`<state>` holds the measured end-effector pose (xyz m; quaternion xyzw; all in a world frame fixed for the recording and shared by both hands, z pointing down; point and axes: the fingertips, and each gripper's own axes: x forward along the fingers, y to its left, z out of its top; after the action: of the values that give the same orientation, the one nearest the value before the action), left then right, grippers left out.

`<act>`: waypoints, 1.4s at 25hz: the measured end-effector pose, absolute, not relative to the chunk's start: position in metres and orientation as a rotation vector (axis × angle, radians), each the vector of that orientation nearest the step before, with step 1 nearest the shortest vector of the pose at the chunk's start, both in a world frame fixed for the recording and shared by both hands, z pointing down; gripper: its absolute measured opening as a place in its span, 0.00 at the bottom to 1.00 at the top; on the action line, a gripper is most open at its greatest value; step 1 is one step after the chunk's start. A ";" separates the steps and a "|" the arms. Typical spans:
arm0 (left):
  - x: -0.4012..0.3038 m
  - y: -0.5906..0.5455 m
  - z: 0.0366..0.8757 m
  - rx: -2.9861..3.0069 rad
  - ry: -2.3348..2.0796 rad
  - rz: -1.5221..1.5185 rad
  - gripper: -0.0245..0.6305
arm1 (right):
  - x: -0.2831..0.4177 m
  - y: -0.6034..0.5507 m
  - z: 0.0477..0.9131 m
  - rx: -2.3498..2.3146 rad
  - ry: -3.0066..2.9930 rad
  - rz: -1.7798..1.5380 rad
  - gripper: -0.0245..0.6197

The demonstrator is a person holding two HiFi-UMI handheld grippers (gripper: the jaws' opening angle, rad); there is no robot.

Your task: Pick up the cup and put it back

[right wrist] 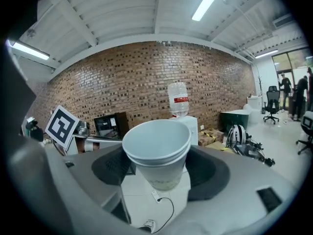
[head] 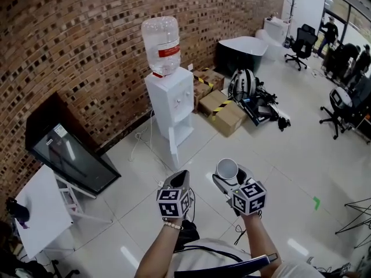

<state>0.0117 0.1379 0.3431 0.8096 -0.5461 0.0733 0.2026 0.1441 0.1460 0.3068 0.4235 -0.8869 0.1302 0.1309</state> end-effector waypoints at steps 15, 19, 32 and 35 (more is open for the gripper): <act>0.016 0.085 0.336 2.294 -1.500 0.185 0.05 | 0.139 0.103 0.310 1.222 -2.582 0.389 0.56; 0.010 0.069 0.342 2.266 -1.520 0.192 0.05 | 0.141 0.087 0.315 1.229 -2.570 0.411 0.56; -0.037 -0.005 0.376 2.232 -1.499 0.283 0.05 | 0.120 -0.003 0.341 1.369 -2.512 0.434 0.56; -0.050 -0.023 0.387 2.230 -1.491 0.303 0.05 | 0.106 -0.030 0.354 1.372 -2.509 0.424 0.56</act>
<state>-0.0495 -0.0230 0.3870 0.8060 -0.5389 0.1094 0.2191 0.1056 -0.0297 0.3543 0.4709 -0.8611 0.1454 0.1250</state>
